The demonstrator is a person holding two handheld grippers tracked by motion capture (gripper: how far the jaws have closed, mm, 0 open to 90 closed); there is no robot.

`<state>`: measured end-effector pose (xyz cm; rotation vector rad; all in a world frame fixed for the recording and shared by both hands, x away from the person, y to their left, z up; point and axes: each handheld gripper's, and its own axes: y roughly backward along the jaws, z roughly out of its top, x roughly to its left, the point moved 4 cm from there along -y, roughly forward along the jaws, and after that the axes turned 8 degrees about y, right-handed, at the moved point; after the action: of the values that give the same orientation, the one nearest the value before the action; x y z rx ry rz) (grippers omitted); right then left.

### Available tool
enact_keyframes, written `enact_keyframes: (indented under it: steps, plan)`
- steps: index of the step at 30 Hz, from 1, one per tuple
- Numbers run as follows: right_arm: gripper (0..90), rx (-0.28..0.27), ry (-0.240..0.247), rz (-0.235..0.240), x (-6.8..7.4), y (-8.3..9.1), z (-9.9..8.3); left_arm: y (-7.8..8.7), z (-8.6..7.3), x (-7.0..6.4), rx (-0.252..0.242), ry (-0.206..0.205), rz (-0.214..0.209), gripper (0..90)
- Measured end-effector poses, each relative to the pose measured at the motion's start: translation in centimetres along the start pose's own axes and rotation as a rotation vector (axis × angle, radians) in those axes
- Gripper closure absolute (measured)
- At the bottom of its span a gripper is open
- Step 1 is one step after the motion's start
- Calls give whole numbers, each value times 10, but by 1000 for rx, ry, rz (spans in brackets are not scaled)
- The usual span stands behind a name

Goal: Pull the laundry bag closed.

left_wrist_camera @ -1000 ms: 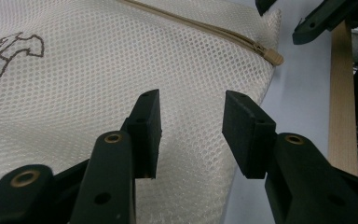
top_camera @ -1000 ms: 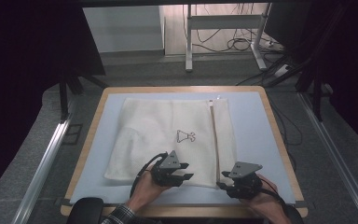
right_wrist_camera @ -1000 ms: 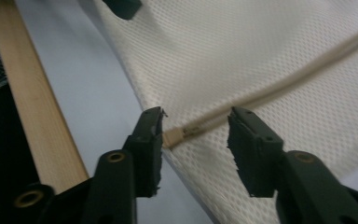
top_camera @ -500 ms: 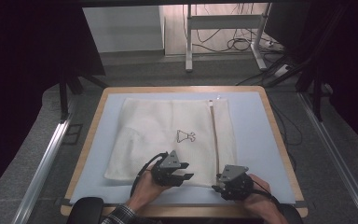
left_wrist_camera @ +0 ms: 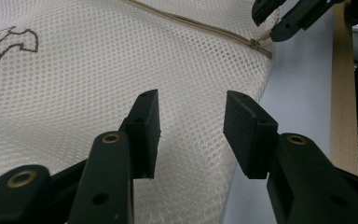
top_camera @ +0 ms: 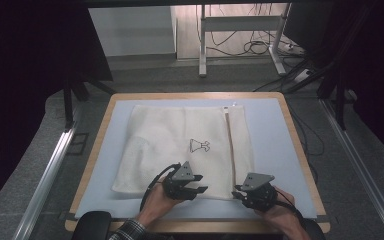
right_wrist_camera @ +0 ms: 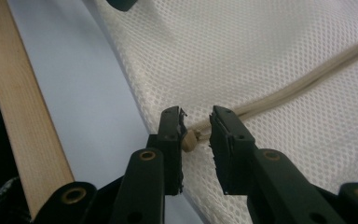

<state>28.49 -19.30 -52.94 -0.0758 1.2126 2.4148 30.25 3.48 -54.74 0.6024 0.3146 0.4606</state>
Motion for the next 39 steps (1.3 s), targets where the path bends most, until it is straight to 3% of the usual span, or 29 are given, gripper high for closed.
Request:
enact_keyframes:
  steps: [9, 17, 23, 39]
  plan:
    - [809, 11, -9, 12, -4, -3, -2, -2, 0, -1, -1, 3, -6, 555]
    - [857, 16, -11, 43, -4, -5, -1, -15, 6, -6, 16, 9, -47, 570]
    - [862, 23, -16, 45, -4, -6, -2, -22, 12, -13, -1, 19, -78, 585]
    - [862, 28, -29, 52, -5, -4, -3, -53, 22, -34, 46, -23, -126, 761]
